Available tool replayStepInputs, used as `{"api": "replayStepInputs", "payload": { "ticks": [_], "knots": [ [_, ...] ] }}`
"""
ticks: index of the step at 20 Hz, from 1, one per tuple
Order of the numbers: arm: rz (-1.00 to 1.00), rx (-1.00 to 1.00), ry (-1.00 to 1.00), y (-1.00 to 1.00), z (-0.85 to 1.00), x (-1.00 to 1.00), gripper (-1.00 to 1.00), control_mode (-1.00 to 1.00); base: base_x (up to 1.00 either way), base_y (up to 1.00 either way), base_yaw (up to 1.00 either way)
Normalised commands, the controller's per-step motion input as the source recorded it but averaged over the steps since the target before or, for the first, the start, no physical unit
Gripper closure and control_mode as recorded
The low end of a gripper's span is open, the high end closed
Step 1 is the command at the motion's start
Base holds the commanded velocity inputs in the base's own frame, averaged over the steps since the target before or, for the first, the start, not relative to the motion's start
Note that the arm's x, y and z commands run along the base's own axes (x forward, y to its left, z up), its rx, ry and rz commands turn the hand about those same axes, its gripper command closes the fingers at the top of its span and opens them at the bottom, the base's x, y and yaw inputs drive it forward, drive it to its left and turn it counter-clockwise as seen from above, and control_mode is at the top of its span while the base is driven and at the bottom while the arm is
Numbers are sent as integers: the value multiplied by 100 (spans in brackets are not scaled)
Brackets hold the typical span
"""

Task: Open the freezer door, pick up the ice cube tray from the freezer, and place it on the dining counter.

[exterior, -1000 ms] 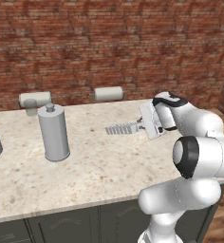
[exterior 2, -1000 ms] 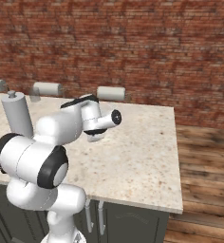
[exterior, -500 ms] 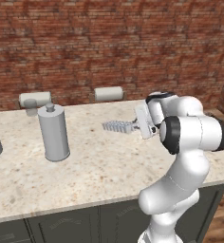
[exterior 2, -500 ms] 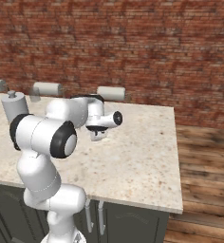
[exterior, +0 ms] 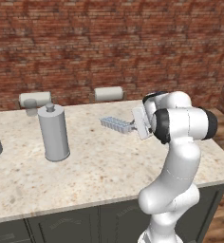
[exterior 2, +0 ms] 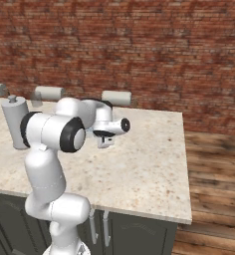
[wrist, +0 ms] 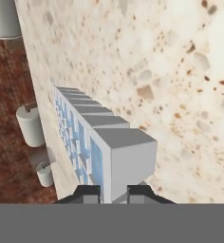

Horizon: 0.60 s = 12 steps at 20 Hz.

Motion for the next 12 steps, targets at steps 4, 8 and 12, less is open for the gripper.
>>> {"api": "replayStepInputs", "payload": {
  "ticks": [4, 8, 12],
  "knots": [
    [0, 0, 14, 0, 0, 13, 100, -100, 0, 0, 0],
    [0, 0, 6, 0, 0, 3, 100, -100, 0, 0, 0],
    [0, -1, 4, 0, 0, 0, -100, -100, 0, 0, 0]
  ]
}}
